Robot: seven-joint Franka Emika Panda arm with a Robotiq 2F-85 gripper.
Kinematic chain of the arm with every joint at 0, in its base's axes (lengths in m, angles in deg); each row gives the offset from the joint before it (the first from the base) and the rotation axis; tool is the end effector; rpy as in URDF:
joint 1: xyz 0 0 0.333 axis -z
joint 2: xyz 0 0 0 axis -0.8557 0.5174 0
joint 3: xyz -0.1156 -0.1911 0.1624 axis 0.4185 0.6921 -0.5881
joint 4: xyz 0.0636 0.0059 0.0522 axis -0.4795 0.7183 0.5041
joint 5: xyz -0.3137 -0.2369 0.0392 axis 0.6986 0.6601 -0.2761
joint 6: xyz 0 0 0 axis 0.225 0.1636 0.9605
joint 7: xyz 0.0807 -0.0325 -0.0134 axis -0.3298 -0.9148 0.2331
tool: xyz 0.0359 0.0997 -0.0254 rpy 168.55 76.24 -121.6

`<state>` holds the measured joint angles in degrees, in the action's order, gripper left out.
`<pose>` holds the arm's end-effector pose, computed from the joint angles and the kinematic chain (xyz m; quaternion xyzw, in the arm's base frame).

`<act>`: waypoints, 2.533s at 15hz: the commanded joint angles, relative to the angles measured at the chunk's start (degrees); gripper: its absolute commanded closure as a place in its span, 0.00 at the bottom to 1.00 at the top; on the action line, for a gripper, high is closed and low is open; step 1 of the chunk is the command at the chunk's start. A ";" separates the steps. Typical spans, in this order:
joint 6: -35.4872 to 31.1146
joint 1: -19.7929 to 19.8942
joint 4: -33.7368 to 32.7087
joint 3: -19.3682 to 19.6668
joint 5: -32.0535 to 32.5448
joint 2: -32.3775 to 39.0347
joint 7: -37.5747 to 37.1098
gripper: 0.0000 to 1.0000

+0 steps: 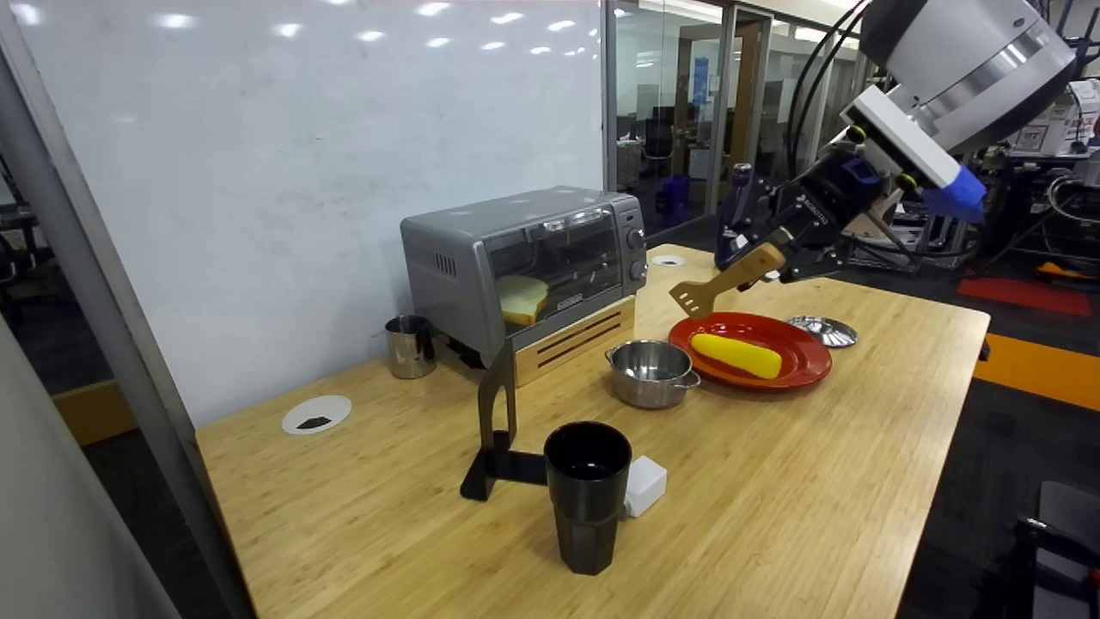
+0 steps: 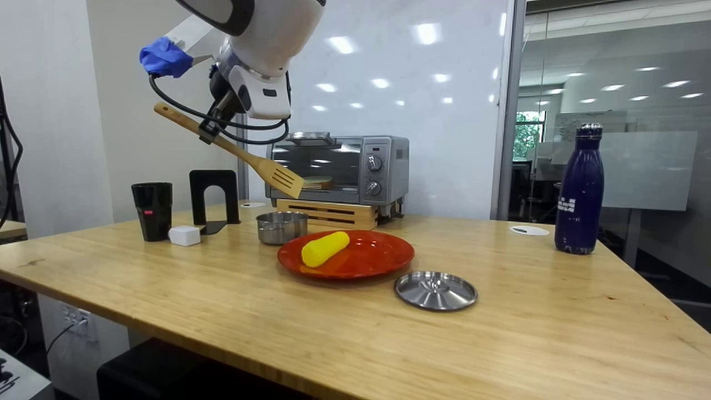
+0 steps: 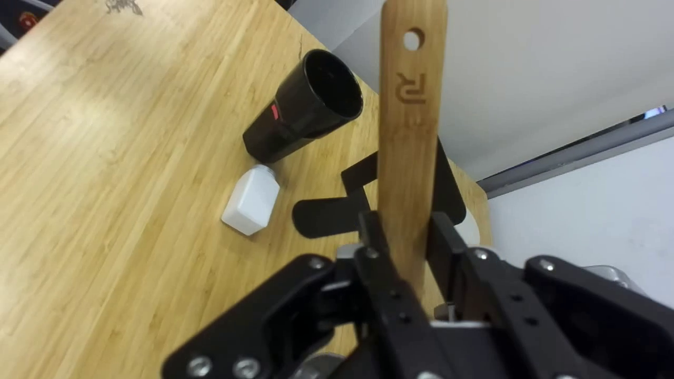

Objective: Use the wooden cooking stick to pick up the yellow bottle

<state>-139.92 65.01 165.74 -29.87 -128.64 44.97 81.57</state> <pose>0.4550 -0.0579 0.3176 -0.7573 0.4222 0.0848 0.4909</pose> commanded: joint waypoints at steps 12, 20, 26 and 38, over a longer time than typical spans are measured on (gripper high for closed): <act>-3.73 2.05 0.80 -1.43 18.08 3.07 -23.07 0.94; -14.17 -1.02 -0.87 -5.43 28.16 3.99 -26.23 0.94; -14.50 -2.66 -3.24 -5.04 21.40 6.66 -17.72 0.94; -13.54 -1.23 -4.51 -3.16 14.96 12.18 -8.94 0.94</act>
<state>-154.22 62.94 162.46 -33.41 -112.05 55.64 70.47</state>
